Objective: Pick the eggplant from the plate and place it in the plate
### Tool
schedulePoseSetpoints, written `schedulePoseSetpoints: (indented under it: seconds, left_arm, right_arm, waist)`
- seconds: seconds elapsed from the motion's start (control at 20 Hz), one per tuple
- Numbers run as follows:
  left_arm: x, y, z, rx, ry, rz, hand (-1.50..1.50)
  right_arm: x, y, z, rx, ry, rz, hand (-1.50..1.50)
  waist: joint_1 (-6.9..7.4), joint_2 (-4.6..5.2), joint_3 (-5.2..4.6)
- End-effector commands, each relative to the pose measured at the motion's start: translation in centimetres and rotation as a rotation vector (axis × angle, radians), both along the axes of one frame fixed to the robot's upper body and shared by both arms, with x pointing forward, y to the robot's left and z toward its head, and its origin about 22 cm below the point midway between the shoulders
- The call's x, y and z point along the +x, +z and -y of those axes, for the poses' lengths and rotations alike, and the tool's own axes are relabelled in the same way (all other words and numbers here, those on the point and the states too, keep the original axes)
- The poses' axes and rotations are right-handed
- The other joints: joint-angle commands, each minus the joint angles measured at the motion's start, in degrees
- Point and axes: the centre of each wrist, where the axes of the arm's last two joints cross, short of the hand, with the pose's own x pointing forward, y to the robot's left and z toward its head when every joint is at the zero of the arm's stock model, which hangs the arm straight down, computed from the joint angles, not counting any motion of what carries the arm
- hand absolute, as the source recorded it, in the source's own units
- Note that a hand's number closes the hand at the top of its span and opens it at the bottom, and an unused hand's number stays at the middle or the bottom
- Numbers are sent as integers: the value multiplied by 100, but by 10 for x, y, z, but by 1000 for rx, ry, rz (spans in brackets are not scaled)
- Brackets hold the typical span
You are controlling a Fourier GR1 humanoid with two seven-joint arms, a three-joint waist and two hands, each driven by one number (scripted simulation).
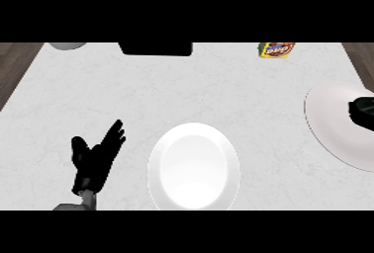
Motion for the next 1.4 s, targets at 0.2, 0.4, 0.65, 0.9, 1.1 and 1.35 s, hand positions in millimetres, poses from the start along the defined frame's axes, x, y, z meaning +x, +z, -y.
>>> schedulePoseSetpoints:
  seconds: [0.2,0.4,0.65,0.9,1.1,1.35]
  left_arm:
    - [5,4,10,-6,-43,13,0]
    - [12,6,8,-2,-11,16,0]
    - [11,6,9,-5,-30,5,0]
    - [10,3,7,-17,2,7,0]
    - [-6,-14,-3,14,8,7,0]
    - [-6,-4,-1,3,17,-4,0]
  right_arm:
    - [-8,-31,54,74,63,-365,-150]
    - [-7,-40,59,125,181,-312,-150]
    - [9,-38,50,212,248,-85,-150]
    - [-1,-27,78,314,227,102,-150]
    - [-25,-29,104,411,237,122,-150]
    - [-71,-33,137,497,380,95,-150]
  waist:
    - [235,71,5]
    - [131,60,13]
    - [78,42,17]
    - [52,40,12]
    - [20,18,-3]
    - [-79,-28,-9]
